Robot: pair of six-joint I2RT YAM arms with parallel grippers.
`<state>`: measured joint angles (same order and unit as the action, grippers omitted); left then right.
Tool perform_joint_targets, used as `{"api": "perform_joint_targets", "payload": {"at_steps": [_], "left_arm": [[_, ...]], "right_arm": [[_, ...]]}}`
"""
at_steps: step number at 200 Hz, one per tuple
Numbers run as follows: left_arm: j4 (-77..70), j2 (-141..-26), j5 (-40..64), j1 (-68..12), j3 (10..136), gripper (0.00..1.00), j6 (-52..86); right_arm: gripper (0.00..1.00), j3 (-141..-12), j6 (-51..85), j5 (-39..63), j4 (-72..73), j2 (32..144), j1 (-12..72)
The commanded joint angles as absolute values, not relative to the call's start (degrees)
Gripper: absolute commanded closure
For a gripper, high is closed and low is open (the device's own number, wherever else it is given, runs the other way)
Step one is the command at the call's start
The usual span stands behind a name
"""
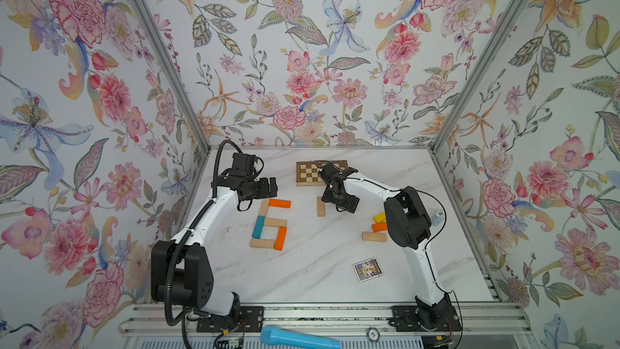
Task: Assemble the number 6 with building blocks
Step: Adjust the building block at the center of the board.
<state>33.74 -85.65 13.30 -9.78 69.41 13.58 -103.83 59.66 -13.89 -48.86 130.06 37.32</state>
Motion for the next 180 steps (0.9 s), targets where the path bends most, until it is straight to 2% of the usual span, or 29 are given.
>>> {"api": "perform_joint_targets", "payload": {"at_steps": [1, 28, 116, 180], "left_arm": [[33.5, -85.7, 13.8, -10.3, 69.1, 0.01, 13.8], [33.5, -85.9, 13.6, -10.4, 69.1, 0.01, 13.8], [33.6, -87.4, 13.8, -10.3, 69.3, 0.01, 13.5], [33.8, -87.8, 13.7, -10.6, 69.3, 0.01, 13.4]], "right_arm": [[0.07, -105.3, 59.0, -13.4, -50.2, 131.5, 37.1], [0.11, -105.0, 53.6, -13.5, -49.4, 130.8, 36.3], [0.1, -100.7, 24.4, -9.7, -41.4, 128.2, 35.1], [0.01, -102.8, 22.8, -6.9, -41.2, 126.4, 34.2]]}}
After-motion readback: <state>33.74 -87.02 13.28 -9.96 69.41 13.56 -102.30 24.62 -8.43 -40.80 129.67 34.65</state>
